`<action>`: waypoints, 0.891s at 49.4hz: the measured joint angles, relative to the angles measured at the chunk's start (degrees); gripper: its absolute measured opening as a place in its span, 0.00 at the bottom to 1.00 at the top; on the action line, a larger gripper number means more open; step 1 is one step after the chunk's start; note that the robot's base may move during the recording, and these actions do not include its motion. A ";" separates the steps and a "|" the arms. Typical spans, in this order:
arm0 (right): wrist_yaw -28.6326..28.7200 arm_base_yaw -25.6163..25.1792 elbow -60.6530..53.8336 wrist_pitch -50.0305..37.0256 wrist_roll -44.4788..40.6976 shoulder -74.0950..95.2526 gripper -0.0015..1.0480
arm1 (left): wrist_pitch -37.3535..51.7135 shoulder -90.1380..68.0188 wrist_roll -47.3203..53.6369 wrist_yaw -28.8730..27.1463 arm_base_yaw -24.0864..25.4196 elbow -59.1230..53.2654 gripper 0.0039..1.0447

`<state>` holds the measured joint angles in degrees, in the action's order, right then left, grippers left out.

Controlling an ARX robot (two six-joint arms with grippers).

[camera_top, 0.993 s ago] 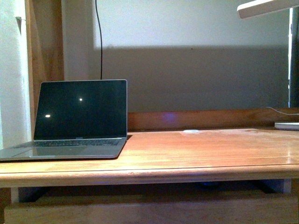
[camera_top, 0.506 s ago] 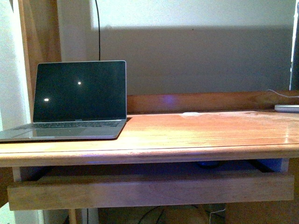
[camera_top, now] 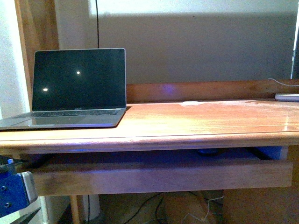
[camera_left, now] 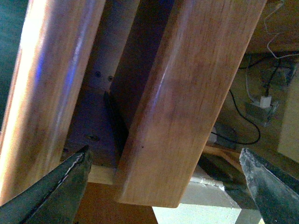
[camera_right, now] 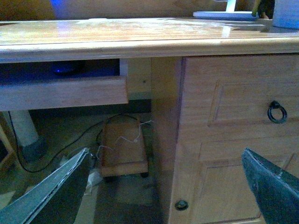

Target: Place mouse

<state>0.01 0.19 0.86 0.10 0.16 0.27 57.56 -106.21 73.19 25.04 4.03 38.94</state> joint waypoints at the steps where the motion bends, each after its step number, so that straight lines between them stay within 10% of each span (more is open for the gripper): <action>1: 0.00 0.00 0.00 0.00 0.00 0.00 0.93 | -0.09 -0.48 0.07 0.04 -0.13 0.52 0.93; 25: 0.00 0.00 0.00 0.00 0.00 0.00 0.93 | -9.81 -5.84 4.59 -0.61 -3.65 8.63 0.93; 44: 0.02 0.00 0.00 0.00 0.00 0.00 0.93 | -43.60 8.74 -4.79 -0.85 -7.96 7.28 0.93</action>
<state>0.03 0.19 0.86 0.10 0.16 0.27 13.96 -97.47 68.40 24.18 -3.92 46.22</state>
